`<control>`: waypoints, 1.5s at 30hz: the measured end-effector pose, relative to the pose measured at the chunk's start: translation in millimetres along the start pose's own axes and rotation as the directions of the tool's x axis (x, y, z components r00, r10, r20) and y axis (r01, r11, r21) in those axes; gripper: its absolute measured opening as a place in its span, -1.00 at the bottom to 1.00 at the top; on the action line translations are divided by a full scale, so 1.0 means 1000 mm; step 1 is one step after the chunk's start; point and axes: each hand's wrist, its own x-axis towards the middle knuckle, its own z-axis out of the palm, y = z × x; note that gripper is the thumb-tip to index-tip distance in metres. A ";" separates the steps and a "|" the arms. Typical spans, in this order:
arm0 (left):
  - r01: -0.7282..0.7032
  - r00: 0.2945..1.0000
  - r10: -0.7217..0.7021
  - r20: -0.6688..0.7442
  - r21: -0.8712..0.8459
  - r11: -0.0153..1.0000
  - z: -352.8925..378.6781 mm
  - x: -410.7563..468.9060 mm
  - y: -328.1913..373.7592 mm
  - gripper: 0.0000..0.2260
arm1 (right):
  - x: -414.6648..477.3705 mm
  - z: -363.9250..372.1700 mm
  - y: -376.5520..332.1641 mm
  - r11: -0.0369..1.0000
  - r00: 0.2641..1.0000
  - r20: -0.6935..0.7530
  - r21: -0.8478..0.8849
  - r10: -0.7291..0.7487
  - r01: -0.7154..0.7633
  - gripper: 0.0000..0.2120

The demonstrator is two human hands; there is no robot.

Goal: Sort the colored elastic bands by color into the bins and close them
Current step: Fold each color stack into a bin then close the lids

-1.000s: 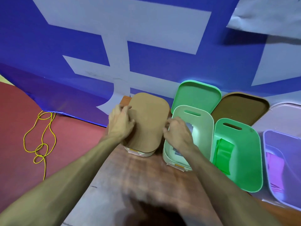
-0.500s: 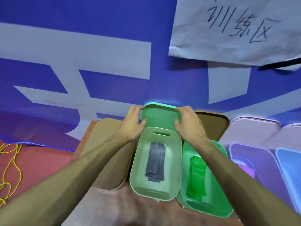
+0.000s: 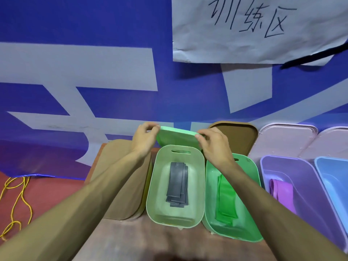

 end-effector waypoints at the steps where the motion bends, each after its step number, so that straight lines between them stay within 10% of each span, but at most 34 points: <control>1: -0.021 0.999 0.021 -0.025 -0.001 1.000 -0.002 -0.006 -0.002 -0.91 | -0.006 -0.002 0.000 0.999 1.000 -0.024 0.033 -0.016 0.017 -0.80; 14: 0.125 0.981 -0.160 -0.112 -0.271 0.955 -0.014 -0.098 -0.048 -0.78 | -0.132 0.015 -0.003 0.947 0.989 -0.079 0.308 0.122 -0.092 -0.90; 25: -0.101 0.995 0.084 0.059 0.440 0.892 -0.019 -0.146 -0.107 -0.59 | -0.197 0.046 -0.009 0.894 0.915 0.064 0.195 0.398 -0.403 -0.49; 45: -0.389 0.918 0.300 0.260 0.734 0.556 -0.018 -0.162 -0.124 -0.67 | -0.202 0.035 -0.015 0.921 0.905 0.208 -0.208 0.372 -0.330 -0.50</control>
